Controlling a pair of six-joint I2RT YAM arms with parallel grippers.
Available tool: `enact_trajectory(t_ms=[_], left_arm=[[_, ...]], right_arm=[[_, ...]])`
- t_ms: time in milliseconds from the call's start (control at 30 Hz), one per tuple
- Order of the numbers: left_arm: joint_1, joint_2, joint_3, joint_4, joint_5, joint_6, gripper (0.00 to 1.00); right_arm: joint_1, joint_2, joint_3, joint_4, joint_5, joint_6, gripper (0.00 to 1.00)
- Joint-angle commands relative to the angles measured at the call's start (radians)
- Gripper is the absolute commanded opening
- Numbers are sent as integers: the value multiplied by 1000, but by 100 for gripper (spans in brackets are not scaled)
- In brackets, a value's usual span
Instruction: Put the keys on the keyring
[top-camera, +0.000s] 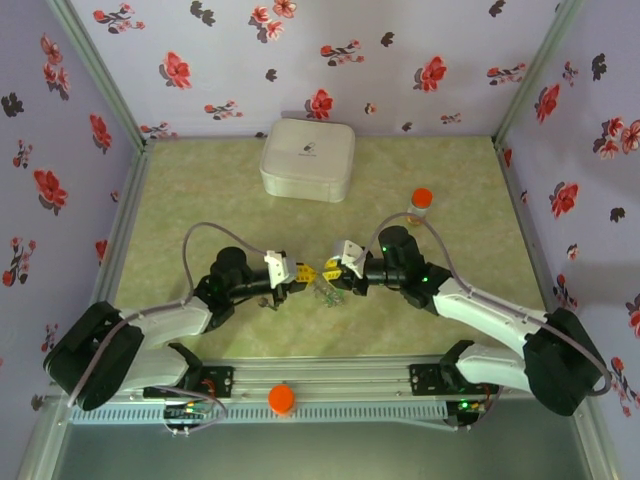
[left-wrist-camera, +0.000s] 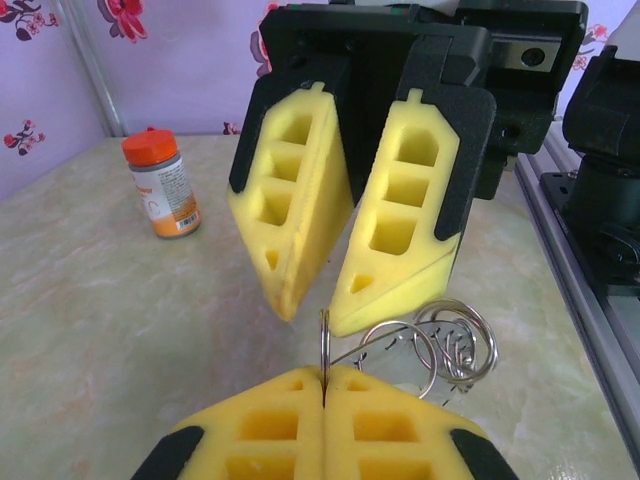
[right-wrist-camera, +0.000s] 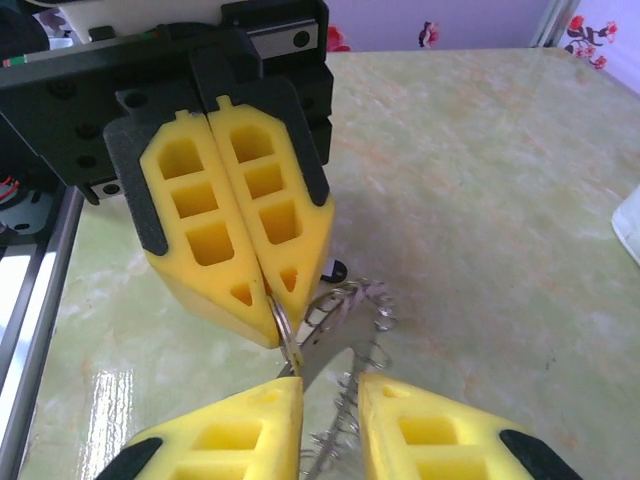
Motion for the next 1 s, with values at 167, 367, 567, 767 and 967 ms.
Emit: enact_trajectory(t_ms=[167,367,567,767,967], left_arm=[[-7,29,1,143,39,-10,0],[-7,45,-4,212,61,-69,0],[-7,61,-9,234,48,-90,0],[-7,-52,31,-134,-56,34,25],[-20,-114,82,-351,-93,127,26]], right_arm=[[0,9,-11,64,-94,30,21],[0,25,-1,80,-112,41,6],[0,40,35,66,-132,37,0],[74,14,188,-399,96,-238,0],[128,18,289,-569,216,-317,0]])
